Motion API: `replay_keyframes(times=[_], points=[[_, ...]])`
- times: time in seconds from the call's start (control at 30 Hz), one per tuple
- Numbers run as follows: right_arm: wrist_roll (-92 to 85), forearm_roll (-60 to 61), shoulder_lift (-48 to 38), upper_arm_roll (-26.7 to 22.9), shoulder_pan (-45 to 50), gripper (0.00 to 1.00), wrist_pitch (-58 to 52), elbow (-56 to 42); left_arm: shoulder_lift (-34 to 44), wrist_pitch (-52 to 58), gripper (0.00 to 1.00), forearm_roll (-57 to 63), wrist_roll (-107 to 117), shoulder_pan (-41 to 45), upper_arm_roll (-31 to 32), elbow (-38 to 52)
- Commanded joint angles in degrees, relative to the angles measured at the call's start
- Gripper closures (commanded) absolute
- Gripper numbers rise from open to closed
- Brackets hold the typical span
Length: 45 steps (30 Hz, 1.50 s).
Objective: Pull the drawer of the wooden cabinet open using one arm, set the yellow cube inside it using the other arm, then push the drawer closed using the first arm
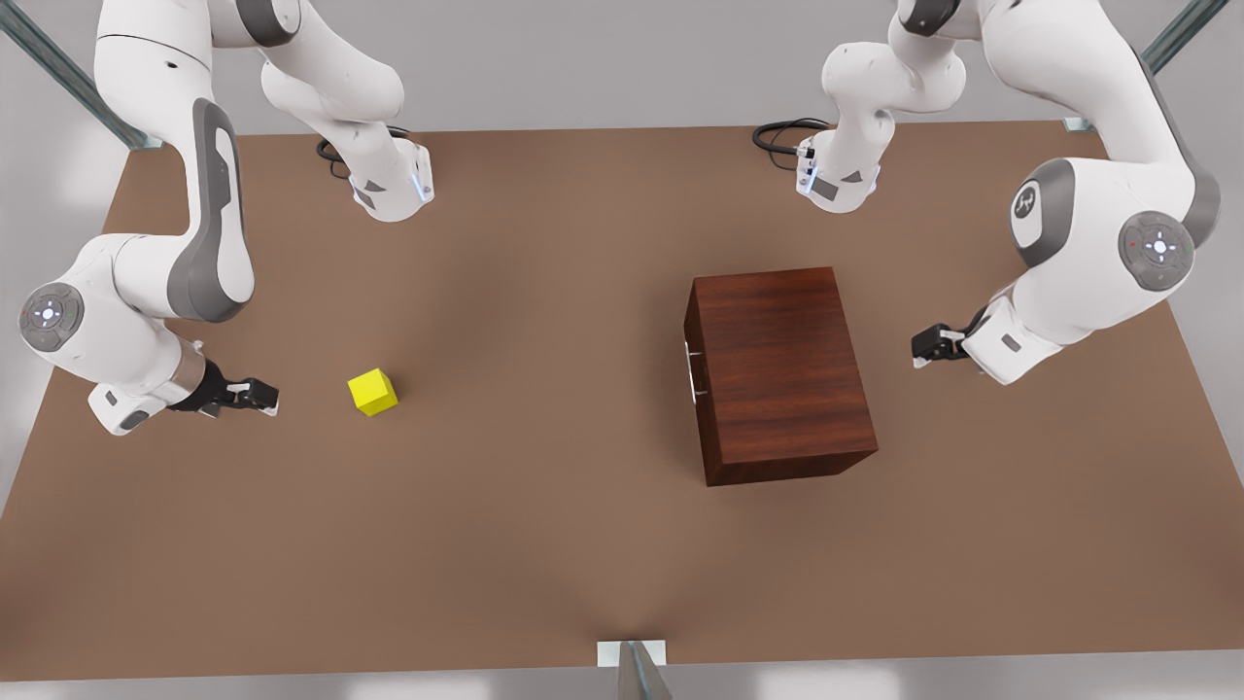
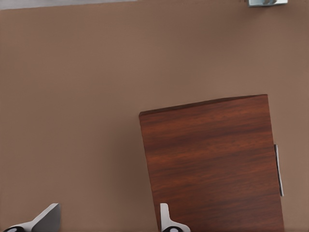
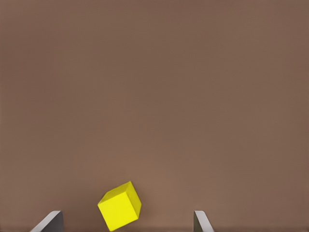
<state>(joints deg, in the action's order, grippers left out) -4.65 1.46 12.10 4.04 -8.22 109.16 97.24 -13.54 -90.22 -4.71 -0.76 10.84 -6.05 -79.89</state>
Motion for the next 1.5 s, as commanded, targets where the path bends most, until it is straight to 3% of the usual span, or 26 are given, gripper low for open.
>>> replay_keyframes(times=[0.0,0.1,0.2,0.3,0.33,0.43,0.53,0.67,0.8,1.0,1.47], points=[[-0.6,0.0,-0.1,0.0,0.0,0.00,-0.1,0.0,0.0,-0.3,0.00,0.1,-0.6,0.0,0.0,0.1],[1.0,-2.7,-0.1,0.1,0.0,0.00,-0.4,0.0,-1.4,-0.4,0.00,3.4,0.9,3.7,0.0,1.6],[38.5,-3.3,1.2,-0.5,-0.6,0.00,-4.5,-3.8,-1.3,-0.2,0.00,3.2,-2.1,8.6,0.9,1.6],[41.5,-2.4,1.4,-2.6,-0.6,0.00,-4.4,-3.8,-8.4,-4.1,0.00,3.7,20.3,23.2,2.0,7.9],[52.1,-2.8,1.4,-2.6,-0.4,0.00,-3.7,-3.9,-11.7,-5.5,0.00,3.8,31.1,26.6,1.9,10.9],[57.8,-2.5,2.3,-2.6,-0.5,0.00,-3.5,-4.1,-15.1,-6.4,0.00,4.3,50.2,32.5,2.2,13.0],[58.3,-2.6,2.7,-2.6,-0.4,0.00,-3.5,-4.1,-19.6,-8.0,0.00,7.0,69.7,34.7,2.4,13.2],[58.3,-2.6,2.8,-2.5,-0.3,0.00,-3.5,-4.1,-24.4,-12.5,0.00,7.2,75.0,34.8,2.3,12.9],[59.5,-2.7,3.1,-2.3,-0.2,0.00,-3.5,-4.1,-25.8,-16.6,0.00,12.6,71.3,34.6,1.5,13.0],[60.3,-2.8,3.4,-2.2,-0.2,0.00,-3.4,-4.1,-26.5,-13.4,0.00,19.7,65.3,36.0,1.5,9.9],[60.4,-2.8,3.5,-2.0,-0.1,0.00,-1.9,-4.1,-26.6,-13.3,0.00,22.0,59.7,36.3,1.7,4.7]])
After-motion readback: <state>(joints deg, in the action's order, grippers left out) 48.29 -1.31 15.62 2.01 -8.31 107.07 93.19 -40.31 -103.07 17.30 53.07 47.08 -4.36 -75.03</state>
